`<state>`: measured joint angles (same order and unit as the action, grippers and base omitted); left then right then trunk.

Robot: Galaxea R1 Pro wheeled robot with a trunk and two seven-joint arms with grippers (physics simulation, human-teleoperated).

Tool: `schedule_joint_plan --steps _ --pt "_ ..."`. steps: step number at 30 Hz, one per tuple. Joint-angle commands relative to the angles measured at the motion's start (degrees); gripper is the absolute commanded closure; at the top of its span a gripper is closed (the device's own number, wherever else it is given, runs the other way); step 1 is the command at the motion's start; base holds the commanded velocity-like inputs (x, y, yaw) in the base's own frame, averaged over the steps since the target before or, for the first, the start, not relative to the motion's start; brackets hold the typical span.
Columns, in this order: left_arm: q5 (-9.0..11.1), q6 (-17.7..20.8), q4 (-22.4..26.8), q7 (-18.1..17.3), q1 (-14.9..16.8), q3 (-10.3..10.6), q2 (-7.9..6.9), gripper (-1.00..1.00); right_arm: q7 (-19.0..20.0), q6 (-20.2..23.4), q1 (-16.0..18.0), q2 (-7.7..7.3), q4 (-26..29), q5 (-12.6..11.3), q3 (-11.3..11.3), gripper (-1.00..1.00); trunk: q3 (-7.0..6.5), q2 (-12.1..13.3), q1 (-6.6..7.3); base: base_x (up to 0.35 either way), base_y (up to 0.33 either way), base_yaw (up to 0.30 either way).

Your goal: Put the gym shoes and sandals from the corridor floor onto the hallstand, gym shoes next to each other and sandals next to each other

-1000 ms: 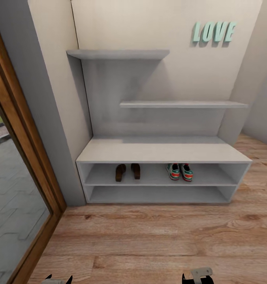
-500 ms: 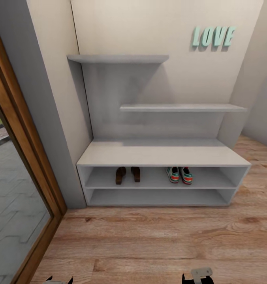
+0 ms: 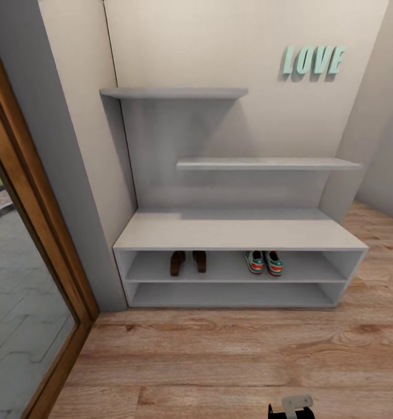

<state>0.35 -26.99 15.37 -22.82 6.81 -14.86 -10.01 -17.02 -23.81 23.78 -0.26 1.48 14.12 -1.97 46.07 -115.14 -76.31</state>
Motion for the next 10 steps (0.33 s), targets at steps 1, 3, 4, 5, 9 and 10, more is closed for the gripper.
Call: schedule_joint_plan --steps 1,3,4,5,9,10 --pt "0.0 0.0 -0.9 -0.6 0.0 -0.4 -0.34 -1.0 -0.3 -0.1 0.0 0.0 -0.1 0.6 -0.2 -1.0 -0.13 0.4 0.23 0.0 0.0 0.0" --pt "0.0 -0.1 -2.3 -0.6 0.0 -0.3 -0.93 -1.0 -0.3 -0.1 0.0 0.0 -0.1 0.6 -0.2 -1.0 -0.49 1.2 0.67 0.0 0.0 0.0" --pt "0.0 -0.1 -3.0 -0.6 0.0 -0.3 -1.15 -1.0 -0.3 -0.1 0.0 0.0 -0.1 0.6 -0.2 -1.0 -0.67 1.6 0.89 0.0 0.0 0.0" --pt "0.0 -0.1 -3.7 -0.6 0.0 -0.3 -1.33 -1.0 -0.3 -0.1 0.0 0.0 -0.1 0.6 -0.2 -1.0 -0.85 2.0 1.11 0.0 0.0 0.0" --pt "-0.1 -0.1 -6.0 -0.6 0.0 -0.3 -1.75 -1.0 -0.3 -0.1 0.0 0.0 -0.1 0.6 -0.2 -1.0 -1.57 3.6 1.99 0.0 0.0 0.0" --pt "-0.1 -0.1 -6.4 -0.6 0.0 -0.3 -1.81 -1.0 -0.3 -0.1 0.0 0.0 -0.1 0.6 -0.2 -1.0 -1.75 4.0 2.21 0.0 0.0 0.0"
